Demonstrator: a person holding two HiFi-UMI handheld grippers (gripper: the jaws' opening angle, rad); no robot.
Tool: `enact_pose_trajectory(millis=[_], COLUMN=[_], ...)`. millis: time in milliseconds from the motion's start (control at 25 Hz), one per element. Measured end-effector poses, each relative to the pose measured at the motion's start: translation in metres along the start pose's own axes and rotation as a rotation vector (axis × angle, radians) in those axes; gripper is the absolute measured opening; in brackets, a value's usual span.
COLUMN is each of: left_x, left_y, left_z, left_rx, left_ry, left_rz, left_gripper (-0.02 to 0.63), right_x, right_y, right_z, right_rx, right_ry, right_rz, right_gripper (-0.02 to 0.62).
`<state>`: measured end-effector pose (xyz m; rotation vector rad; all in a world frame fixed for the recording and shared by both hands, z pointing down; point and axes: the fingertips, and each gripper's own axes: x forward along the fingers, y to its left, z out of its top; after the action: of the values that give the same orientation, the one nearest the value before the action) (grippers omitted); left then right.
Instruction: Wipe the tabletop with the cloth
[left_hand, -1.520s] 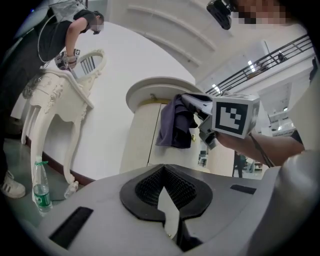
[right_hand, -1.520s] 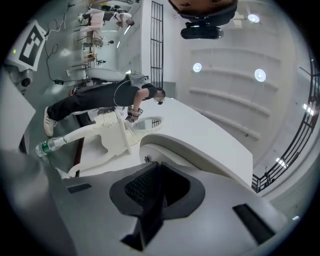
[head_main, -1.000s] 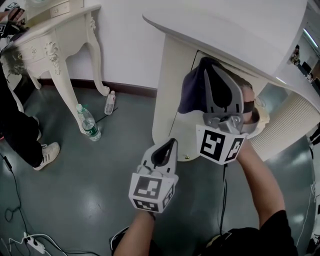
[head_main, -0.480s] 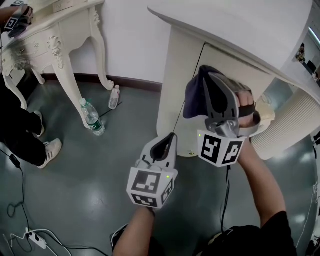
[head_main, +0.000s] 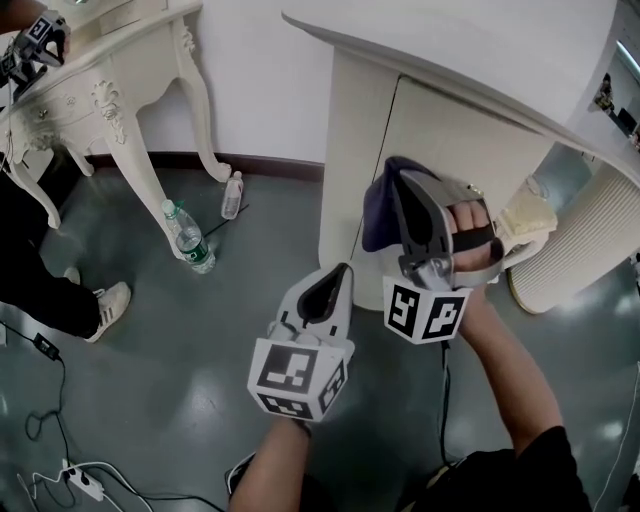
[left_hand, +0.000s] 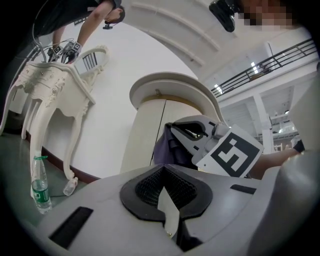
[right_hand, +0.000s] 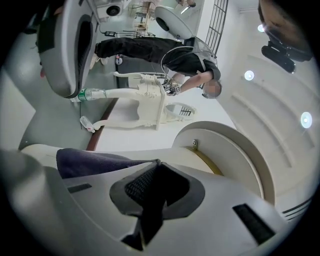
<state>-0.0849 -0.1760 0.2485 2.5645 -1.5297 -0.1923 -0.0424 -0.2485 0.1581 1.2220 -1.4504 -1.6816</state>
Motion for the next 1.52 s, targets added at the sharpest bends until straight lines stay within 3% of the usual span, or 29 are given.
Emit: enact_pose_trajectory(millis=[520, 800, 1040, 1160, 1360, 1520], left_x=[0.001, 0.001, 0.000, -0.005, -0.013, -0.007], left_y=[-0.002, 0.014, -0.002, 0.013, 0.033, 0.019], left_z=[-0.002, -0.020, -0.025, -0.027, -0.020, -0.036], left_rx=[0.004, 0.040, 0.194, 0.171, 0.073, 0.122], left_ry=[0.005, 0.073, 0.108, 0.134, 0.102, 0.155], left_rz=[-0.001, 0.042, 0.015, 0.048, 0.098, 0.050], left_gripper=[0.008, 0.008, 0.008, 0.008, 0.008, 0.008], right_x=[-0.009, -0.011, -0.015, -0.015, -0.016, -0.016], right_y=[0.033, 0.056, 0.077, 0.096, 0.129, 0.140], right_z=[-0.003, -0.003, -0.002, 0.000, -0.003, 0.001], right_rx=[0.031, 0.068, 0.099, 0.115, 0.112, 0.153], right_ry=[0.014, 0.012, 0.011, 0.012, 0.019, 0.039], right_rz=[0.024, 0.039, -0.007, 0.022, 0.033, 0.009], right_gripper=[0.026, 0.026, 0.026, 0.026, 0.026, 0.026])
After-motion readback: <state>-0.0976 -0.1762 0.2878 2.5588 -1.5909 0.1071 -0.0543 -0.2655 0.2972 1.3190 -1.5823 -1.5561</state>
